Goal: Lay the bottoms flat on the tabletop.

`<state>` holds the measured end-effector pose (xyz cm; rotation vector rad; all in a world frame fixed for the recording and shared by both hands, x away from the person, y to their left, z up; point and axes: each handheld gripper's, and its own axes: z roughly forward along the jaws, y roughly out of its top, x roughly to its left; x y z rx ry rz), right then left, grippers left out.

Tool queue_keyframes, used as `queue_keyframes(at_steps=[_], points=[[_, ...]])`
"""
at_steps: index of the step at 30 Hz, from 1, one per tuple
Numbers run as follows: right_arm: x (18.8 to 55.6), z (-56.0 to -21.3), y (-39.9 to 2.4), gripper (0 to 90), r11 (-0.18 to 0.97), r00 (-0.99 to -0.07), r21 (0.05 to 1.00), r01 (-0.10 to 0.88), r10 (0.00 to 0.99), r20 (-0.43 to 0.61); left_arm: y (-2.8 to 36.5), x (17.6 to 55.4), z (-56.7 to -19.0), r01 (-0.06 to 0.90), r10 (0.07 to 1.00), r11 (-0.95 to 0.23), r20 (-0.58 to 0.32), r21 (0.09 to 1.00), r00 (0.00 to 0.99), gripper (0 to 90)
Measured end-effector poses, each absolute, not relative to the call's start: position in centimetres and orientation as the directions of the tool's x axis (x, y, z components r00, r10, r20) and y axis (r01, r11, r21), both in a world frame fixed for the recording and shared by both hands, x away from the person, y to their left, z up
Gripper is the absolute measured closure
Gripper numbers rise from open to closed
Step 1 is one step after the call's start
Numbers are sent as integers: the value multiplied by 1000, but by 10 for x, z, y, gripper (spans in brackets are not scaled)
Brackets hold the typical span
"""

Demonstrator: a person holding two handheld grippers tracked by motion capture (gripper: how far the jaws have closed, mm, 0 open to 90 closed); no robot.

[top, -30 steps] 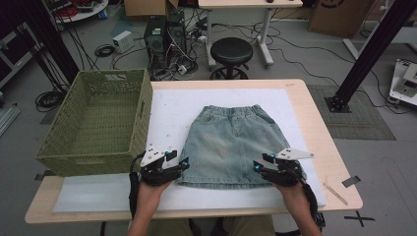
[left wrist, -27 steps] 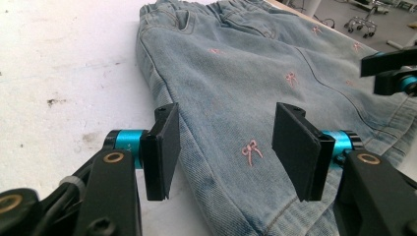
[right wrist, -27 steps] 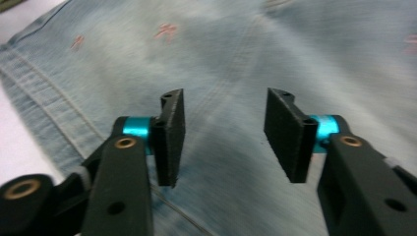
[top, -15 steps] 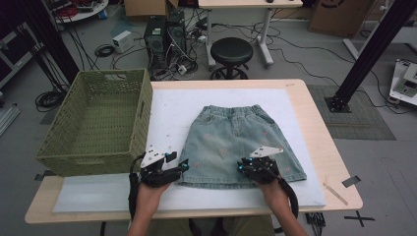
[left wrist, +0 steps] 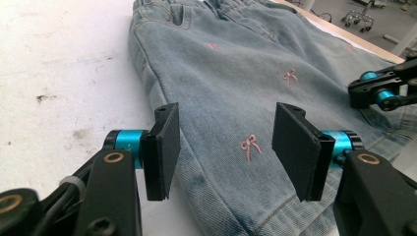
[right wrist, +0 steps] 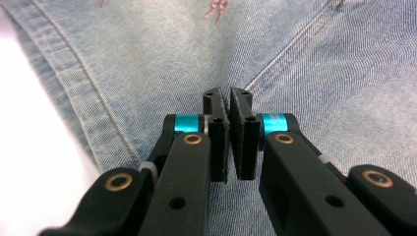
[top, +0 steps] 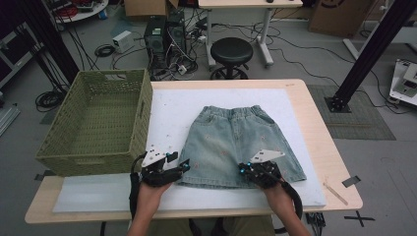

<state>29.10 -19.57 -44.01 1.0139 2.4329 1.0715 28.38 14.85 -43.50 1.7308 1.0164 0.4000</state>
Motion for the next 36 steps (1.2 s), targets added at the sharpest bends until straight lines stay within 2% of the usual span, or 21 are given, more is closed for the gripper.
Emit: queue_keyframes(at_steps=[6,10,17,20,23,25,27,33,36], points=[[286,-445,-194,862,510,-737,712,483,676,16,149,283,-435,443,789,-96,-203,891,580,440],[286,-437,-204,732,445,-710,758,476,703,34,149,283,-435,447,787,-103,-202,889,583,440],[287,-436,-227,725,412,-666,762,499,745,33,147,286,-434,442,783,-92,-210,892,585,440],[288,-437,-228,683,398,-664,771,498,746,44,145,288,-434,436,783,-82,-213,896,585,419],[291,-437,-218,680,415,-680,767,489,732,38,146,293,-433,427,783,-63,-221,902,581,376],[294,-436,-207,766,440,-699,759,480,715,27,146,295,-432,426,785,-56,-224,903,578,366],[300,-436,-194,789,467,-719,751,466,695,13,145,296,-431,429,784,-59,-224,901,578,368],[312,-448,-175,783,493,-728,711,503,684,40,142,299,-427,413,776,-55,-221,909,590,369],[313,-445,-180,729,500,-744,707,500,665,56,142,303,-426,411,775,-50,-224,910,591,369]])
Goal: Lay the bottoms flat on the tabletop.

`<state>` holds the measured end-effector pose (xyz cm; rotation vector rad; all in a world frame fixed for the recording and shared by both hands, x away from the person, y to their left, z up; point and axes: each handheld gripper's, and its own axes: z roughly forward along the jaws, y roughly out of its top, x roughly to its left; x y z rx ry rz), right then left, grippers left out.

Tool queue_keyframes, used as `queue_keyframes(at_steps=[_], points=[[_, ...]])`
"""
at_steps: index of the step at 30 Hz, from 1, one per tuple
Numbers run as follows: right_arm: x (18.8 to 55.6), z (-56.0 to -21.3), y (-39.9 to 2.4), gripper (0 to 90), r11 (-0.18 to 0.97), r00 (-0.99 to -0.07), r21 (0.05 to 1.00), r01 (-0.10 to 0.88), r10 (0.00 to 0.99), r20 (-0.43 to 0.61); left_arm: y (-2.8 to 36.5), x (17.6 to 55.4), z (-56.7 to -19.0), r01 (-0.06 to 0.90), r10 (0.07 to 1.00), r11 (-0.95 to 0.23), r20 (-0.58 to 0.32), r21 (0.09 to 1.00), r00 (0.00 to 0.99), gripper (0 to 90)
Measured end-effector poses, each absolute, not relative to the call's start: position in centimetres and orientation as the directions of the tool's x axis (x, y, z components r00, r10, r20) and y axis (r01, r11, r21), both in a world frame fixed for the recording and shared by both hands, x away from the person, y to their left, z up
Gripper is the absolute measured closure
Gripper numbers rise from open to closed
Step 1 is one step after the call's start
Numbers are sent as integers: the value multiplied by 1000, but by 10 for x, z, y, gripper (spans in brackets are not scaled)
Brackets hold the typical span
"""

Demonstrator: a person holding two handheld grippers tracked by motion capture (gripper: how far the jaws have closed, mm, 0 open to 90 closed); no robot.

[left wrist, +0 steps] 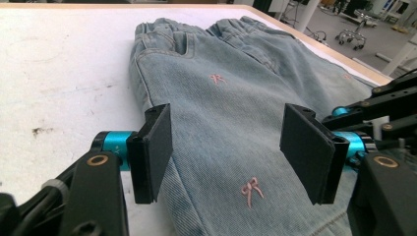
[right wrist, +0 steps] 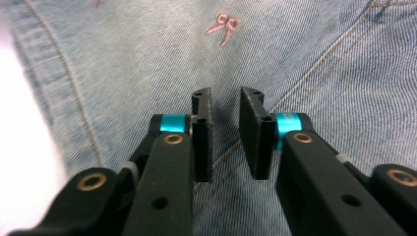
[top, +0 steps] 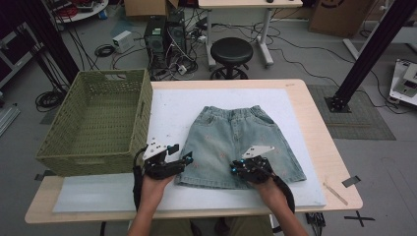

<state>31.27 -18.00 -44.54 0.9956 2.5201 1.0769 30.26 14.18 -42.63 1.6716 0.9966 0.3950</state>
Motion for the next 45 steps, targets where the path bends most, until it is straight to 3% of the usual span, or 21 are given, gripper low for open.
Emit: queue_keyframes(at_steps=[4,10,14,17,21,25,30,31,42,44,45], points=[[315,-432,-209,631,403,-705,770,494,704,83,142,307,-426,403,782,-39,-224,914,582,369],[320,-420,-275,551,315,-573,795,519,818,50,140,311,-420,400,789,-14,-235,917,568,363],[324,-417,-323,619,238,-473,795,558,878,69,139,321,-415,400,794,-29,-222,916,566,362],[328,-422,-343,618,232,-432,771,593,900,62,136,330,-415,399,801,-36,-212,916,560,362],[336,-434,-349,582,243,-427,737,631,902,68,132,343,-416,402,799,-74,-187,913,571,363],[346,-442,-344,576,271,-439,715,644,897,55,133,358,-416,410,798,-43,-216,911,563,369],[348,-443,-335,860,365,-483,679,637,876,-18,133,372,-420,423,795,-41,-226,905,563,369],[347,-442,-334,871,380,-485,673,634,874,-37,133,375,-421,425,794,-31,-237,904,560,369],[337,-437,-345,875,361,-430,662,657,901,-64,129,383,-423,437,807,-48,-223,898,546,370],[338,-434,-346,829,343,-438,682,646,898,-38,127,386,-427,449,809,-61,-219,892,545,370],[339,-432,-347,758,327,-448,706,628,894,-15,125,388,-430,467,809,-63,-229,882,542,370]])
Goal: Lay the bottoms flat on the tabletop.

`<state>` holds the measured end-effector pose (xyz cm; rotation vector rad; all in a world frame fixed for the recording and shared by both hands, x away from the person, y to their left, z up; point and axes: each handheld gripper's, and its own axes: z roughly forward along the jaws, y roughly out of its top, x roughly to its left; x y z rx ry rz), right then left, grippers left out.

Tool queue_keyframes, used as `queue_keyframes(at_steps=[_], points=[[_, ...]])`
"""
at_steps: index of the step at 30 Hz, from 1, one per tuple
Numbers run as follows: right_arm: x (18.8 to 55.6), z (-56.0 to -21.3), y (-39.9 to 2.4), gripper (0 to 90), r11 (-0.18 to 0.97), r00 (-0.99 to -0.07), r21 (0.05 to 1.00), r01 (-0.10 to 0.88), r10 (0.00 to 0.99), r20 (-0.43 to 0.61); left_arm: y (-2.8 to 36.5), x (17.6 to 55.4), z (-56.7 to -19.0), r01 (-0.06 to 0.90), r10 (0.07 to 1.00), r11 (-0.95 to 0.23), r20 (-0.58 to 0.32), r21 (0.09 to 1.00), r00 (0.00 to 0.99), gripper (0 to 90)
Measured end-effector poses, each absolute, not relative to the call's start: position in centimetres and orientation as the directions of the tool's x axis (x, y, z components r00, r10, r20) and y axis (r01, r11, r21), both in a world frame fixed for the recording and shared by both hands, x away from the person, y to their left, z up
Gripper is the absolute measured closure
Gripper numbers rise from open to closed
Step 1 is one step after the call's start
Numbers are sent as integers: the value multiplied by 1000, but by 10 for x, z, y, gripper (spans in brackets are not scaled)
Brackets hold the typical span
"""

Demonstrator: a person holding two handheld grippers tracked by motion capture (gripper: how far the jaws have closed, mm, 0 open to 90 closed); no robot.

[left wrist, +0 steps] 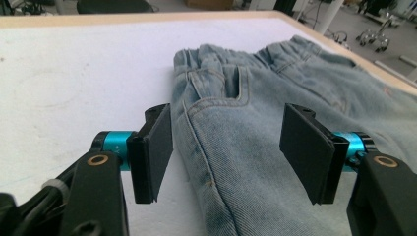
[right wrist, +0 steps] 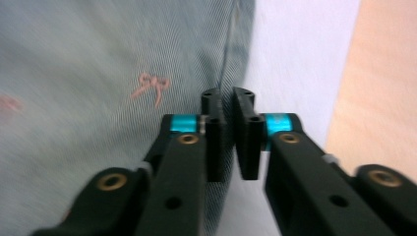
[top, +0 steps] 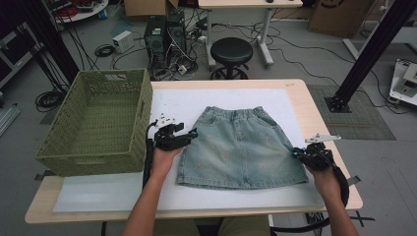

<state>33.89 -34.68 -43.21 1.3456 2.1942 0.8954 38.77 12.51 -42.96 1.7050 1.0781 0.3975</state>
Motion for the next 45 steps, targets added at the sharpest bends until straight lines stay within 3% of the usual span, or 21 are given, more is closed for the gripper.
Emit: queue_keyframes(at_steps=[2,6,9,12,15,16,18,20,24,37,39,43,45], points=[[342,-428,-346,666,281,-446,748,602,895,23,122,390,-435,497,811,-93,-224,863,541,367],[357,-430,-344,547,257,-418,735,627,907,39,118,396,-444,550,820,-117,-233,827,523,367],[363,-434,-343,542,267,-408,712,649,913,30,115,397,-449,592,827,-144,-232,793,512,369],[364,-441,-342,580,274,-399,692,668,917,22,114,397,-451,617,831,-156,-235,772,504,407],[363,-446,-343,675,264,-403,694,670,914,41,112,395,-451,615,832,-184,-212,766,513,486],[362,-446,-344,776,262,-407,693,671,912,50,111,395,-451,614,830,-195,-205,765,518,521],[360,-445,-341,828,287,-427,695,659,904,32,111,392,-451,610,824,-206,-201,765,530,649],[359,-445,-340,848,294,-431,696,656,902,26,109,389,-451,596,813,-217,-194,774,548,790],[354,-444,-340,855,292,-434,701,651,901,28,112,382,-449,600,818,-206,-200,773,539,834],[316,-437,-344,855,323,-492,715,620,870,34,129,337,-450,573,778,-203,-224,794,587,831],[314,-435,-343,824,324,-497,724,609,867,30,129,340,-449,561,778,-204,-215,803,590,751],[322,-426,-344,628,255,-481,772,582,874,74,130,352,-440,547,784,-162,-229,822,577,452],[332,-421,-342,592,247,-481,783,570,873,74,129,361,-433,531,791,-144,-225,835,569,434]])
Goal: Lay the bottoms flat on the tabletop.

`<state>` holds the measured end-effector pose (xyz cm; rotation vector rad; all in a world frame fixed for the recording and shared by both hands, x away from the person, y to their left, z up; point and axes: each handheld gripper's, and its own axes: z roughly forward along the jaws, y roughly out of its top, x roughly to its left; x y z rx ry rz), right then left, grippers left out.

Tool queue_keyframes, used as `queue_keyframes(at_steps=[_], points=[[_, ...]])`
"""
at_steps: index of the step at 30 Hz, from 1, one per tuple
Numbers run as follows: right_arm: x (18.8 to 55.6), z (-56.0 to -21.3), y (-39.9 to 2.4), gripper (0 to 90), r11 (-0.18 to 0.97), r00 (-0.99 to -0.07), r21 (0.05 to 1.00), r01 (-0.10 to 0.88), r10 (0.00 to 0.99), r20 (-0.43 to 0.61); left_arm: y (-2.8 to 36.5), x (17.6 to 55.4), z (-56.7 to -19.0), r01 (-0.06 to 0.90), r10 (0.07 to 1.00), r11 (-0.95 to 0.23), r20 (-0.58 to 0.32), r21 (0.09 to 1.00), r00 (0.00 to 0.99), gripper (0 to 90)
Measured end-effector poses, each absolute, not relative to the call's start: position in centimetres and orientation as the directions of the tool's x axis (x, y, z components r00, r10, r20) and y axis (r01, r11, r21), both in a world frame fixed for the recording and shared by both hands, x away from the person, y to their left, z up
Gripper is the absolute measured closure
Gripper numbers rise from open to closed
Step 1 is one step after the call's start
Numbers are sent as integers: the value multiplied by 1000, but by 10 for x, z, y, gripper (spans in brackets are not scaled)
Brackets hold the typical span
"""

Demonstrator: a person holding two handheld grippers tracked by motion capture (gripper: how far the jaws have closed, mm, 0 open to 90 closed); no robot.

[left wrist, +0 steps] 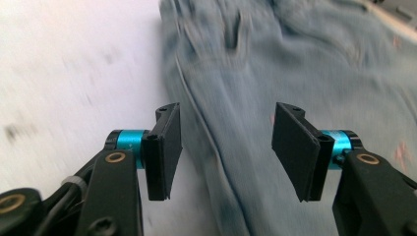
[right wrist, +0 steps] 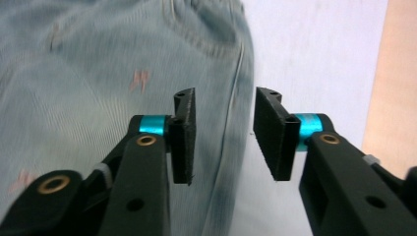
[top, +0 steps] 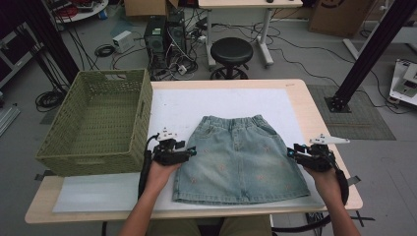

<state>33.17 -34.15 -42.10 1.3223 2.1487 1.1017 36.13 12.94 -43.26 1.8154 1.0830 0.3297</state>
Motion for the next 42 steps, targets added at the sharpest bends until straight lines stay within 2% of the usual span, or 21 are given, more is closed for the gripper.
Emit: queue_keyframes(at_steps=[6,10,13,15,23,29,33,35,40,42], points=[[370,-415,-327,446,259,-490,791,555,870,59,119,392,-417,489,795,-110,-219,865,566,406],[388,-414,-320,411,282,-521,806,520,853,38,114,407,-415,482,783,-107,-225,870,580,400],[399,-413,-315,398,289,-552,814,504,832,46,113,416,-419,467,783,-87,-230,880,578,381],[405,-413,-311,406,291,-569,814,503,820,58,113,423,-424,493,790,-88,-241,865,563,377],[426,-418,-301,426,293,-548,797,528,835,56,98,443,-436,562,799,-112,-262,819,541,376],[440,-430,-300,465,282,-522,755,592,848,93,87,450,-451,614,801,-178,-250,769,545,381],[448,-434,-300,512,260,-499,738,622,858,119,87,450,-452,608,801,-195,-232,770,551,438],[453,-438,-300,566,261,-490,719,644,863,126,88,450,-452,598,799,-223,-208,770,565,514],[457,-445,-294,751,262,-499,697,668,852,159,91,450,-452,603,787,-202,-239,772,569,729],[456,-445,-294,839,253,-494,689,679,852,173,92,448,-452,592,789,-184,-241,785,565,775]])
